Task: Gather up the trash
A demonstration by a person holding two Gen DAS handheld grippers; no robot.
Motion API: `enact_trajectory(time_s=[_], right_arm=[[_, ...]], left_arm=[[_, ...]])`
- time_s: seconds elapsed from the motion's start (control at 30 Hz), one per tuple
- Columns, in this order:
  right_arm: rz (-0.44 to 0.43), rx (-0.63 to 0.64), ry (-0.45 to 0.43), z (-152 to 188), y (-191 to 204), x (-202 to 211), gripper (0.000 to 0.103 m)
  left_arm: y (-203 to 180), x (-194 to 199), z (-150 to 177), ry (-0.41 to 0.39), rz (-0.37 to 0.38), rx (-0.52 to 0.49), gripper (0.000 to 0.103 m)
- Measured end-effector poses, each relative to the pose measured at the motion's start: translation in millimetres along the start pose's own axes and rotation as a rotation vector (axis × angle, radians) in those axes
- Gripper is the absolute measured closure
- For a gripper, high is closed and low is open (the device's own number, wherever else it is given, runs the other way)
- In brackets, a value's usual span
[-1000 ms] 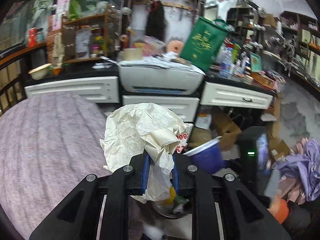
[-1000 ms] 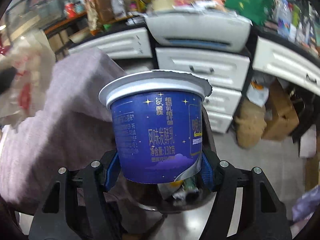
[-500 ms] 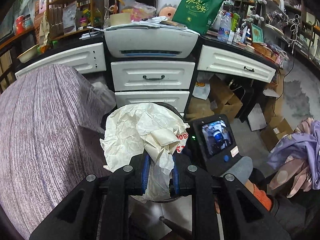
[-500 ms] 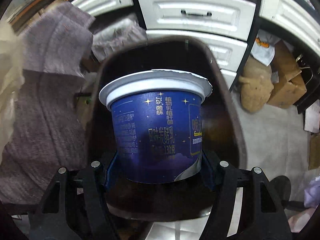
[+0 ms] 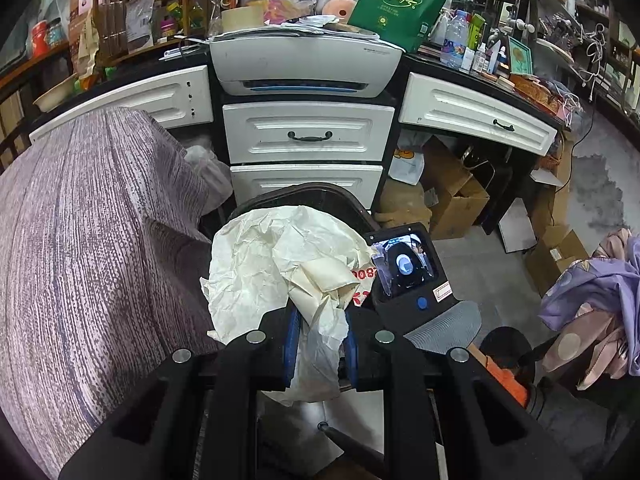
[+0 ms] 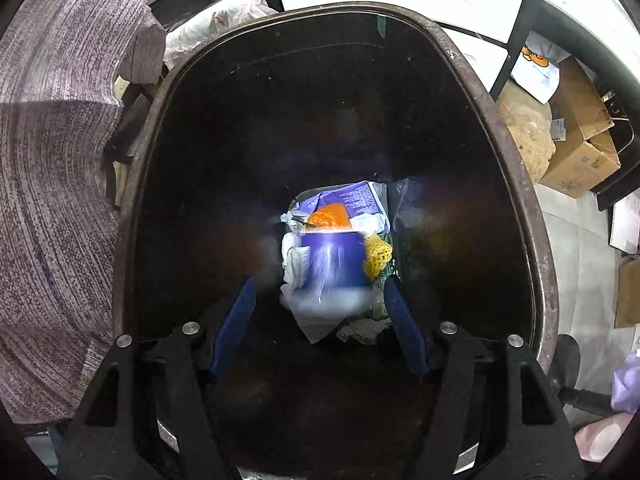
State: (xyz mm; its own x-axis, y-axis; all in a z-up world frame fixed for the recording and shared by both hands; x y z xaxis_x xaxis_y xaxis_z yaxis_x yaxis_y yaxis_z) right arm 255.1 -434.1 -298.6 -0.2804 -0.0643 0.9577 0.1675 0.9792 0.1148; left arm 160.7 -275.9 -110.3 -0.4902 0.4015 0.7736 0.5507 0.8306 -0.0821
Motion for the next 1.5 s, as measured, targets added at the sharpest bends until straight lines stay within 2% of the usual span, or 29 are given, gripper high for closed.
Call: enact_trajectory(time_s=[0.2, 0.47, 0.7, 0.97, 1.17, 1.27, 1.43, 1.5], right_arm=[[0.002, 0.008, -0.016, 1.4, -0.1, 6.8, 0.029], [0.033, 0.014, -0.108, 7.2, -9.8, 46.0, 0.029], [0.069, -0.050, -0.173, 20.9, -40.5, 79.0, 0.026], [0.074, -0.127, -0.207, 36.1, -61.9, 97.4, 0.026], [0.094, -0.123, -0.222, 45.3, -62.8, 106.4, 0.026], [0.101, -0.121, -0.231, 48.2, -63.1, 111.7, 0.026], [0.120, -0.117, -0.240, 50.5, -65.1, 117.7, 0.026], [0.119, -0.120, -0.242, 51.6, -65.6, 119.4, 0.026]], left_arm=[[-0.8, -2.3, 1.0, 0.007, 0.002, 0.001, 0.084], [0.8, -15.3, -1.4, 0.038, 0.010, -0.001, 0.084], [4.4, -48.1, -9.3, 0.114, 0.032, 0.023, 0.084], [2.5, -92.7, -12.4, 0.200, 0.019, 0.008, 0.084], [-3.2, -107.2, -15.8, 0.204, -0.003, -0.036, 0.079], [-5.5, -113.7, -17.4, 0.213, -0.005, -0.050, 0.068], [-6.0, -118.8, -18.4, 0.217, -0.005, -0.054, 0.026], [-5.7, -118.0, -17.9, 0.212, -0.001, -0.053, 0.020]])
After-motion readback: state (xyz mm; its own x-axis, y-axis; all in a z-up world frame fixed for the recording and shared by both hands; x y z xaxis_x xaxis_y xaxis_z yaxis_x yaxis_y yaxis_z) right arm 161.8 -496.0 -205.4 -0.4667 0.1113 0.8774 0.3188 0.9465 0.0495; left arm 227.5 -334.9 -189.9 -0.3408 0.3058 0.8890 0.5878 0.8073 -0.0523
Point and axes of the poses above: each gripper's, at about its wrist camera, not at the fingertips, and x roughly against the way its jaws point, y to its left, z to its underside, the point moved 2 cm from there along -x, roughly the way its jaws point, and after that the axes turned 3 degrees about y, right-handed, at the moved point
